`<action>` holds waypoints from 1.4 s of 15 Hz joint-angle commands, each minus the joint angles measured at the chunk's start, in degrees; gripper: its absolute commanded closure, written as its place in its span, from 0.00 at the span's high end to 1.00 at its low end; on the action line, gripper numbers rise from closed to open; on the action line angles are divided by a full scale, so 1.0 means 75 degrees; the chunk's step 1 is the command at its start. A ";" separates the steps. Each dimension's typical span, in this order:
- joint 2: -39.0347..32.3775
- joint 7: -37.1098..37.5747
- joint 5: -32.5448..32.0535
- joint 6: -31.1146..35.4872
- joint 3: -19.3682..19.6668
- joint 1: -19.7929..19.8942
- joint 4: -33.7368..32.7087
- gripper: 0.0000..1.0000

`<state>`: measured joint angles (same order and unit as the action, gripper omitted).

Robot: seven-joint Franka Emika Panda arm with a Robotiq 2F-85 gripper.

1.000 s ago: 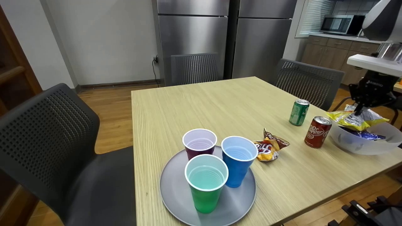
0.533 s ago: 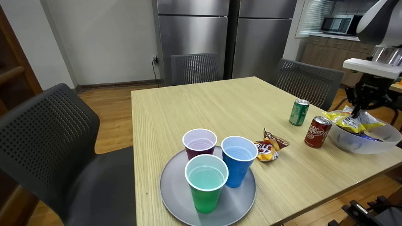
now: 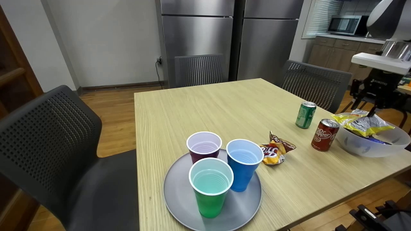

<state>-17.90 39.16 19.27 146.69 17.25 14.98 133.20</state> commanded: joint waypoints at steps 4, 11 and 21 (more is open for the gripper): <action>0.1350 -0.0191 -0.0313 0.0104 -0.0015 -0.0294 0.0748 1.00; 0.2118 -0.0542 -0.1628 -0.0037 -0.0405 -0.0856 0.1380 1.00; 0.2477 -0.1564 -0.1693 -0.0167 -0.1314 -0.1406 0.1793 1.00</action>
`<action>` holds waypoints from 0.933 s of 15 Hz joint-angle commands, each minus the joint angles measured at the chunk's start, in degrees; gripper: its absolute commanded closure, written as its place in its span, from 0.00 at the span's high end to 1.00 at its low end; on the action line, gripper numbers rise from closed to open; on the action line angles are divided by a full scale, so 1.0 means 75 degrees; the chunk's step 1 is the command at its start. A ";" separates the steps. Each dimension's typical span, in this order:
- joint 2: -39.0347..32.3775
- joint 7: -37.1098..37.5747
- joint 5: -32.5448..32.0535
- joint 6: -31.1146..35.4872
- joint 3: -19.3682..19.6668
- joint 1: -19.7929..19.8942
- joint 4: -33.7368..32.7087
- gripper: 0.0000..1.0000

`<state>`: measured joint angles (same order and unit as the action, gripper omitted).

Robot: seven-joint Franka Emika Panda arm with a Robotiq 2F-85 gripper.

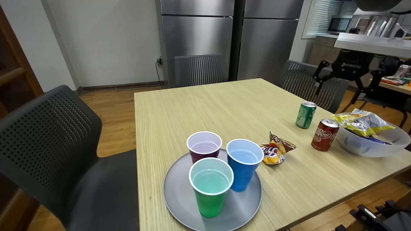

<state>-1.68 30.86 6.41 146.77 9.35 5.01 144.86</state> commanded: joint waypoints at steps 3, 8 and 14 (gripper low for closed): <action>0.0264 -0.0714 0.0012 -0.0193 -0.0555 -0.0300 0.0315 1.00; 0.0091 -0.0747 -0.0128 -0.0173 -0.1002 -0.0716 0.0435 1.00; -0.0313 -0.0313 -0.0092 0.0197 -0.1369 -0.1122 0.0450 1.00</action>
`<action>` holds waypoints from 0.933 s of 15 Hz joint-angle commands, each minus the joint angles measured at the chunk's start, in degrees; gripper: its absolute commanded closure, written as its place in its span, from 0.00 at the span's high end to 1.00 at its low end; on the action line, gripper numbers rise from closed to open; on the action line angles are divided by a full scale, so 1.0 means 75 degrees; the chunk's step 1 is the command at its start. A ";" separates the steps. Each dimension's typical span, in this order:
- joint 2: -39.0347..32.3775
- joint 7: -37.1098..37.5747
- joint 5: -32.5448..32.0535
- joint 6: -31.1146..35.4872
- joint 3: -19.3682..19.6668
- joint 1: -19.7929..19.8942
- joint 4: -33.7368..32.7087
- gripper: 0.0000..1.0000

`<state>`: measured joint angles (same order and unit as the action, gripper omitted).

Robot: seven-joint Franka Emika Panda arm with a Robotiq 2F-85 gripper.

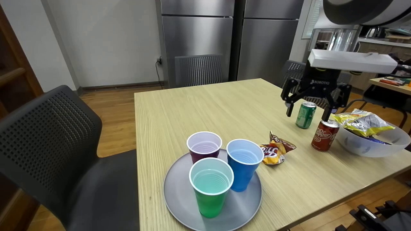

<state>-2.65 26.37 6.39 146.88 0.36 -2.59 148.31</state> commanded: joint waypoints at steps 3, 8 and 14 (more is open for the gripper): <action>-0.0539 0.0573 -0.0190 0.0341 -0.0226 -0.0294 -0.0090 1.00; -0.1227 0.1260 -0.0161 0.0792 -0.0196 -0.0704 -0.0271 1.00; -0.2163 0.2120 -0.0062 0.1372 -0.0008 -0.1133 -0.0784 1.00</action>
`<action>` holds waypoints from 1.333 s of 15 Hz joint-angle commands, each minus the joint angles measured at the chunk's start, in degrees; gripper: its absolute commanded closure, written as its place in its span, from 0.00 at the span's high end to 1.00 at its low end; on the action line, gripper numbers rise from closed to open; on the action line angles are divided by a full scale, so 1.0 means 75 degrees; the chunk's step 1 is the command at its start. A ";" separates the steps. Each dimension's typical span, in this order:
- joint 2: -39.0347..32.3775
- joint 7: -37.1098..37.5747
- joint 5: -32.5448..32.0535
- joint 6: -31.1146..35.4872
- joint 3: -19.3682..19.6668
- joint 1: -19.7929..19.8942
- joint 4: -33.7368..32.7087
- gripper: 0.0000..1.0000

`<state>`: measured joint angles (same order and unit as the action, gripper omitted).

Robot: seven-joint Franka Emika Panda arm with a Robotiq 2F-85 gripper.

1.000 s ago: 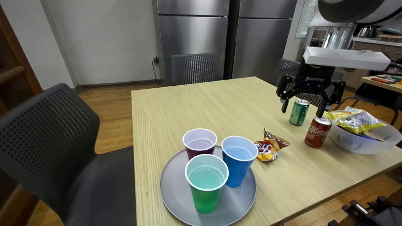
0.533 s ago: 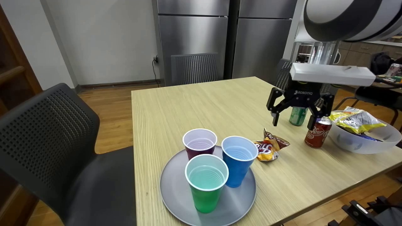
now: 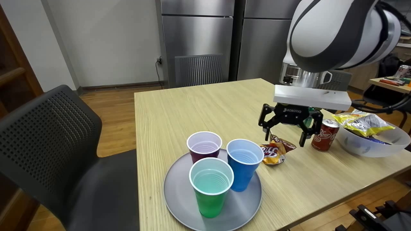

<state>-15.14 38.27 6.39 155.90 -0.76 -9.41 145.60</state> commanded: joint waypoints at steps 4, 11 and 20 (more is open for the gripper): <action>-0.1033 0.0866 0.0004 0.0240 0.0284 -0.0382 -0.0892 1.00; -0.1714 0.1107 0.0083 0.0063 0.0437 -0.0525 -0.1636 1.00; -0.2106 0.1105 0.0165 -0.0008 0.0526 -0.0551 -0.2144 0.75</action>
<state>-29.98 45.11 7.02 157.29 2.34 -12.40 131.49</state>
